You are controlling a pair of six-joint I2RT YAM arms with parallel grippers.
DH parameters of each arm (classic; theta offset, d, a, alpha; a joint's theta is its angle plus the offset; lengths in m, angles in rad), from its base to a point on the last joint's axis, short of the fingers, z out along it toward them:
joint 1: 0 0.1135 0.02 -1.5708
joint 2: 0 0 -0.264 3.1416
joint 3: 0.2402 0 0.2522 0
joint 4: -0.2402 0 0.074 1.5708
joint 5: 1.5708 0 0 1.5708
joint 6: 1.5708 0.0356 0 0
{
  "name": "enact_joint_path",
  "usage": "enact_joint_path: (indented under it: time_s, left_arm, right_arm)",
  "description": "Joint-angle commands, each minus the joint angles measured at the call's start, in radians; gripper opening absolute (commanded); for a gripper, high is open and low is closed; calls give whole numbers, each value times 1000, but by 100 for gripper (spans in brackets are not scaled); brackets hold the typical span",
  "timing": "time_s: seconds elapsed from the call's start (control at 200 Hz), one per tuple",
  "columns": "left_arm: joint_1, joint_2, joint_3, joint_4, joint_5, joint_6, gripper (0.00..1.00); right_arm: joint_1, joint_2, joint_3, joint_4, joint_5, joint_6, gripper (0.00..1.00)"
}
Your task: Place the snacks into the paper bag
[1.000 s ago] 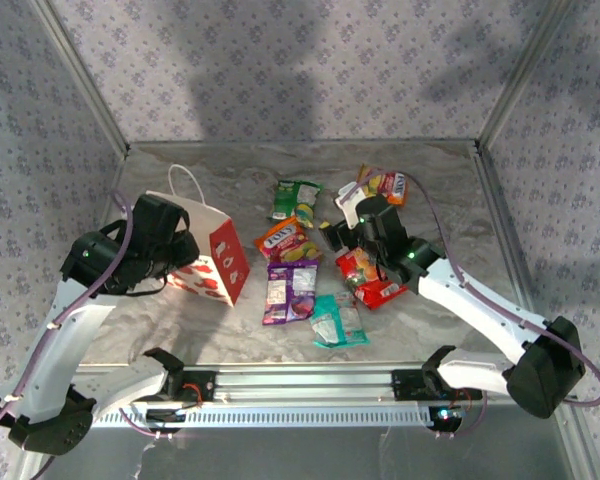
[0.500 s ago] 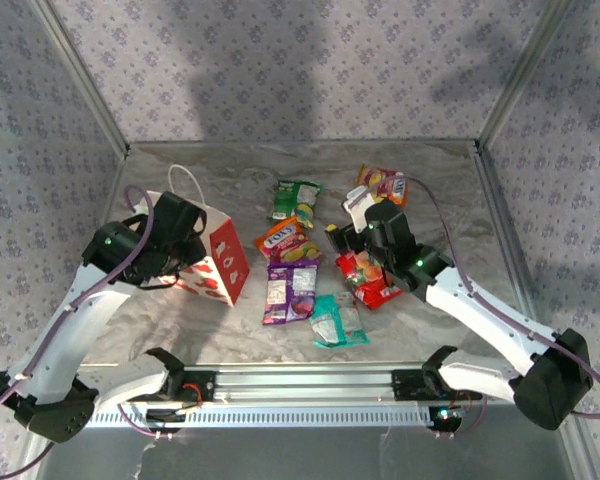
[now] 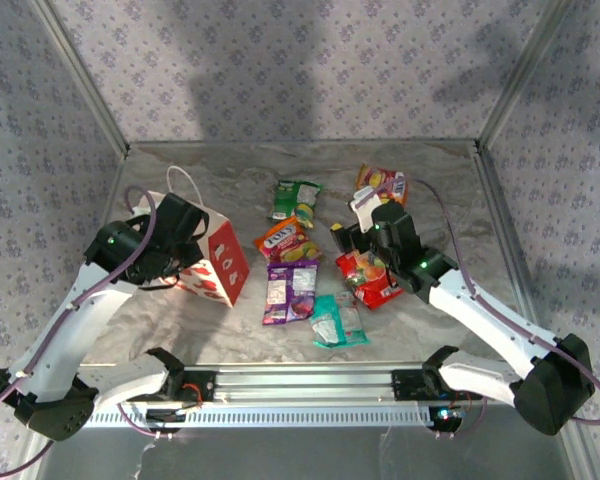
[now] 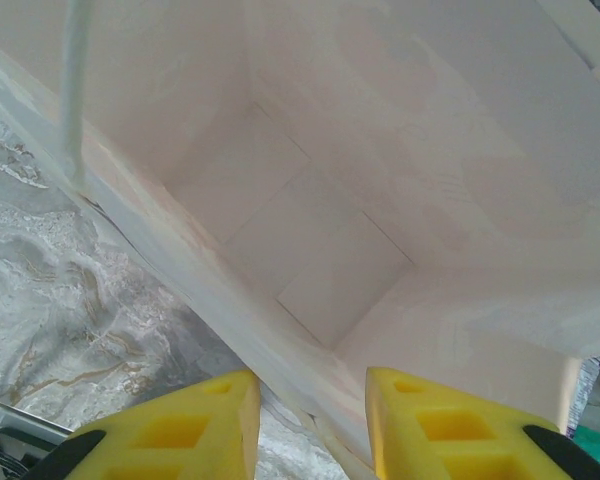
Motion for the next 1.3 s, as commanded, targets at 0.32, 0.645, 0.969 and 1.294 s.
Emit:
enact_joint_path:
  time_s: [0.32,0.645,0.969,1.294]
  left_arm:
    - [-6,3,7,-59,2,43,15]
    - [-6,38,81,-120,-11,112,4]
    - [-4,99,207,-134,-58,249,6]
    - [80,171,309,-69,-14,437,6]
  right_arm:
    - [-15,-26,-10,13,-5,23,100]
    - [-20,-29,-6,6,-1,25,100]
    - [-24,-33,-8,3,-2,23,100]
    - [-32,-36,-1,-4,-6,40,100]
